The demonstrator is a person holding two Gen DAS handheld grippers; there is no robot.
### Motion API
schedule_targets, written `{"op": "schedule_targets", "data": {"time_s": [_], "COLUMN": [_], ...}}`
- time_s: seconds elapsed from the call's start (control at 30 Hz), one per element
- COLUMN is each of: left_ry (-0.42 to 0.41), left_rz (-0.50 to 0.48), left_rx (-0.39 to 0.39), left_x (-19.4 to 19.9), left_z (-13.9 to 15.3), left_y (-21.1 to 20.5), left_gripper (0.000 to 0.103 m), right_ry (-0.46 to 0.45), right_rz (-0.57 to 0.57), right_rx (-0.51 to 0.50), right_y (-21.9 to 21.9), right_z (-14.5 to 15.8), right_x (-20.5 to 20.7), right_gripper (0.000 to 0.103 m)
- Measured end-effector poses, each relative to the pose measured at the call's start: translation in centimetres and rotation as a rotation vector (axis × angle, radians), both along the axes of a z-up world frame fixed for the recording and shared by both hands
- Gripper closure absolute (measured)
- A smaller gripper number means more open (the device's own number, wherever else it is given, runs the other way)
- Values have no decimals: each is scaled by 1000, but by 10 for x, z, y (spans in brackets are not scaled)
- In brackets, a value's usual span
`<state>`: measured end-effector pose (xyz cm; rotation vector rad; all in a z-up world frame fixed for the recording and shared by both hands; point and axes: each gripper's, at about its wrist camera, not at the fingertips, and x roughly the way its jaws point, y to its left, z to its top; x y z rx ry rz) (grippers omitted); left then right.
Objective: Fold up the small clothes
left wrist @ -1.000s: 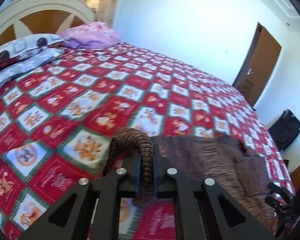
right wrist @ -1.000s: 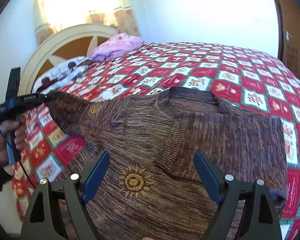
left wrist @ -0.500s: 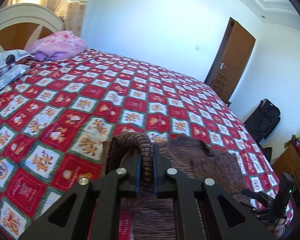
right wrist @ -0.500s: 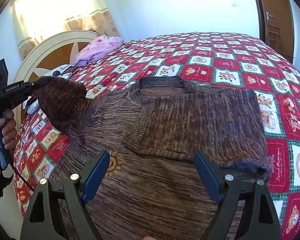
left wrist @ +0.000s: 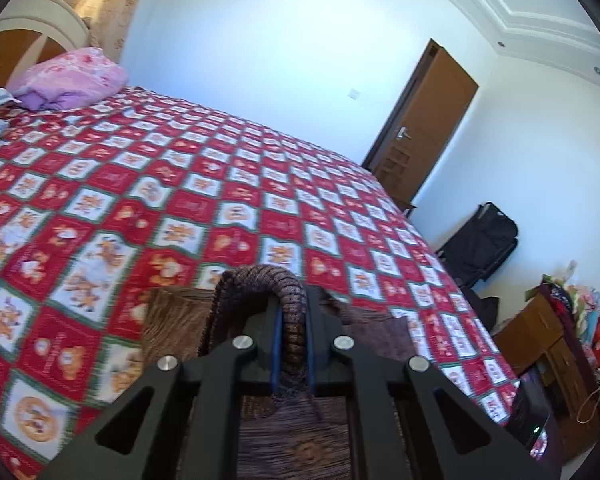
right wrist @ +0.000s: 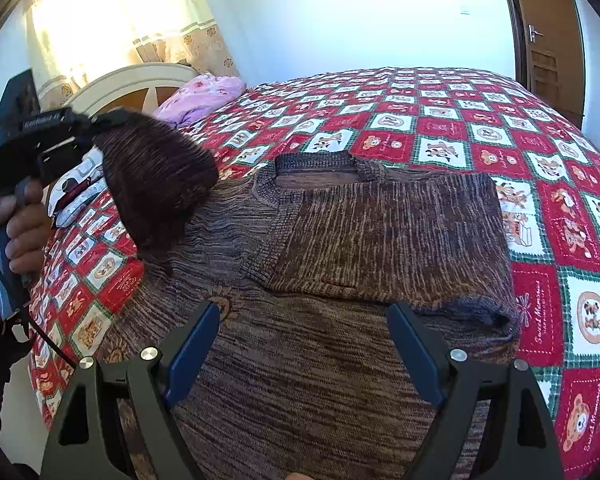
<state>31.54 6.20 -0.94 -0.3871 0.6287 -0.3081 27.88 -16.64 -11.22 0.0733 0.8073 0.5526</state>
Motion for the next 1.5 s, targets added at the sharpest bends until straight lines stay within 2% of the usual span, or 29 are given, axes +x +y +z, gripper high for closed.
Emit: {"op": "schedule_targets", "data": {"time_s": [0.33,0.53,0.7,0.77,0.8,0.83,0.87,0.93,1.03,1.13,1.17,1.27,1.33,1.4,1.5], "left_ry": [16,42,79,104,110,100,90,51,-26,-40,-18,47,110,176,197], "left_rz": [-79,-135,-219,-252,-268,-276,-278,-270,-247,-130,-68,128,170,164,152], "left_rx": [-18,63,178,216,223,229,233,254,302,442,499,593,550,494,521], "left_x": [11,17,16,14,12,8,4,-7,-26,-30,-27,-15,-11,-8,-8], "left_z": [-10,-36,-66,-76,-79,-79,-77,-69,-59,-67,-74,-94,-107,-123,-137], "left_y": [-62,-105,-145,-157,-160,-160,-161,-155,-133,-101,-83,-36,-11,4,1], "left_gripper": [93,93,91,75,70,60,45,26,19,15,15,15,15,15,15], "right_ry": [29,23,25,29,28,27,27,30,26,14,8,29,64,67,65], "right_rz": [-25,-41,-74,-93,-101,-111,-117,-127,-134,-126,-114,-61,-57,-48,-29], "right_rx": [32,54,51,48,47,44,41,31,12,-25,-41,-22,5,-45,-161], "right_y": [-19,-33,-47,-54,-58,-62,-64,-69,-71,-62,-55,-36,-27,-11,14], "right_z": [-8,-6,-10,-12,-12,-12,-12,-13,-11,-6,-3,2,1,-1,-8], "right_x": [-5,-11,-13,-12,-12,-13,-12,-11,-10,-5,-3,13,27,44,62], "right_gripper": [16,16,16,16,16,16,16,16,16,16,16,16,16,17,17]}}
